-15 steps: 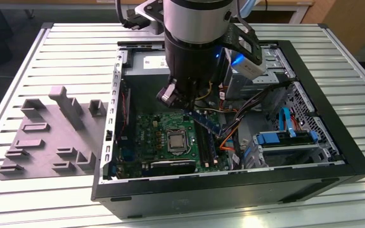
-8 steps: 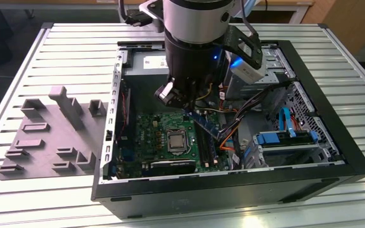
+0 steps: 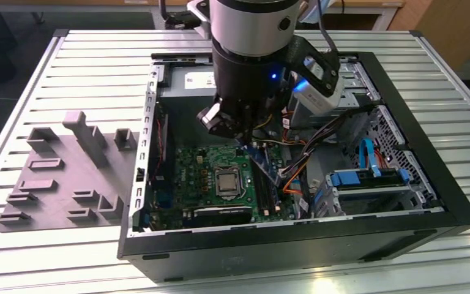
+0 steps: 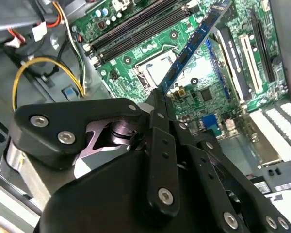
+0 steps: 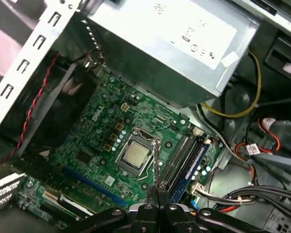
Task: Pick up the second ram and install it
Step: 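Insert the second ram into the second slot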
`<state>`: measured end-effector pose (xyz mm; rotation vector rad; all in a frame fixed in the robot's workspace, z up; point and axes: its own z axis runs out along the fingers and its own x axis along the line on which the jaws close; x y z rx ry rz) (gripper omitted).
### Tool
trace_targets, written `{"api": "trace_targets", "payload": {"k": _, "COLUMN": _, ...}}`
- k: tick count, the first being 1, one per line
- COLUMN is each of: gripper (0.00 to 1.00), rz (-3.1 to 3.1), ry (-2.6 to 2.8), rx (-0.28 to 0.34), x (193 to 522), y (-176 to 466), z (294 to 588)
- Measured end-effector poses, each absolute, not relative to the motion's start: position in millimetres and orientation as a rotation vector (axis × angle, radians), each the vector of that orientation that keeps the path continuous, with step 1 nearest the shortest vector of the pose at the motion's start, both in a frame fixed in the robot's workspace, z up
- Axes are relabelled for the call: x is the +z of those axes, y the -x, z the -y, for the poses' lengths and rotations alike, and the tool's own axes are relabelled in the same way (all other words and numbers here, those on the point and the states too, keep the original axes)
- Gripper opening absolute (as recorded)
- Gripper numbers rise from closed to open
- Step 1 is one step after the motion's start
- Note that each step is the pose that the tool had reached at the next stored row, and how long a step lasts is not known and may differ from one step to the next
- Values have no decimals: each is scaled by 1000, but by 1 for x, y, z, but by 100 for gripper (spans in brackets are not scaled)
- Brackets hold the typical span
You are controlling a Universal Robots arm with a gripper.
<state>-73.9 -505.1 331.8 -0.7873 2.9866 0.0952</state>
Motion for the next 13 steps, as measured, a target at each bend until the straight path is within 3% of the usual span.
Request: {"api": "trace_targets", "payload": {"k": 13, "gripper": 11, "rz": -3049, "ry": 450, "rx": 86, "x": 331, "y": 74, "z": 505}}
